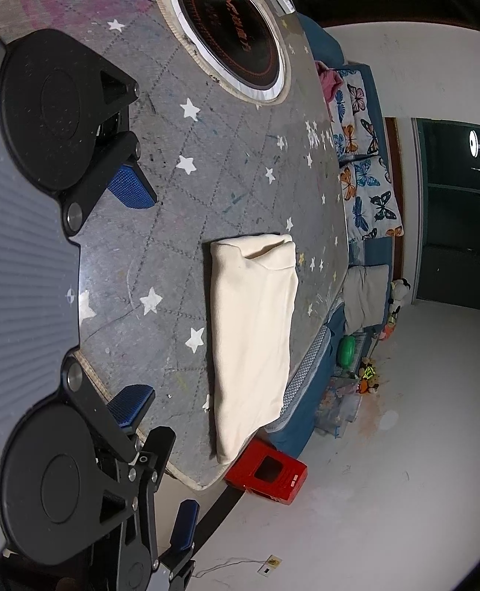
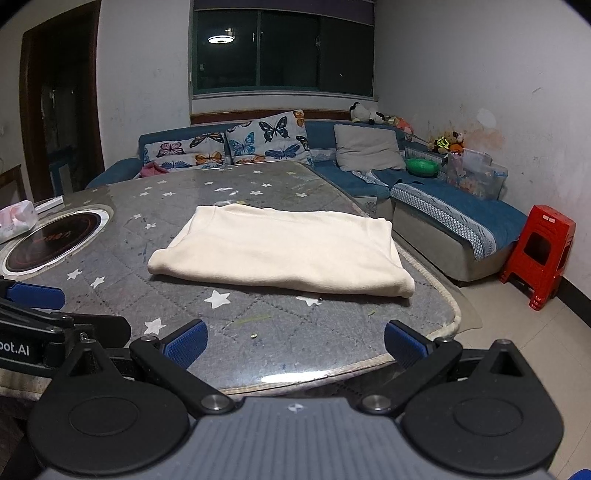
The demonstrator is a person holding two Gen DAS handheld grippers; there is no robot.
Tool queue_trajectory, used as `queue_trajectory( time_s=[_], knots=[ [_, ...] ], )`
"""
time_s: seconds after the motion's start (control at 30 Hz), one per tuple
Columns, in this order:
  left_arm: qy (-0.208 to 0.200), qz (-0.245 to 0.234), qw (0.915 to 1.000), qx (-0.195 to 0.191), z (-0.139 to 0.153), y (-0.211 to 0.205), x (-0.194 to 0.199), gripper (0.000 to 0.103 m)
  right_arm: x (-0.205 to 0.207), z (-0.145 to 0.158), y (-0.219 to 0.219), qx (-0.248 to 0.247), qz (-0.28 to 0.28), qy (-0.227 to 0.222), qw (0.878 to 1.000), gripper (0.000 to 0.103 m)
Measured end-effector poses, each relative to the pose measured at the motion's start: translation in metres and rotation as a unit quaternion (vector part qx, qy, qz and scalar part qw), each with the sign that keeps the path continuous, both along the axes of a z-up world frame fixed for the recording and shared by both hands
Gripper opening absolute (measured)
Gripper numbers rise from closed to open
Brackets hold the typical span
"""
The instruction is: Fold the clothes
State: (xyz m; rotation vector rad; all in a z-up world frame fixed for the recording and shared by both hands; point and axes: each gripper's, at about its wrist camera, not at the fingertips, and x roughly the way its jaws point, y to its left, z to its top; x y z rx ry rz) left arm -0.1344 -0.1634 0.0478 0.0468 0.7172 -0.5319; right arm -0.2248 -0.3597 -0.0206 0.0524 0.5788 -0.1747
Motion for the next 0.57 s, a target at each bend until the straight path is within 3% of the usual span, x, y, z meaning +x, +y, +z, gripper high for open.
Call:
queue_trajectory(
  time_s=[0.57],
  knots=[
    [0.002,-0.004,0.9999,0.011,0.000,-0.008,0.021,0.103,0.019,-0.002,-0.011,0.014,-0.004,0.006,1.000,0.103]
  ],
)
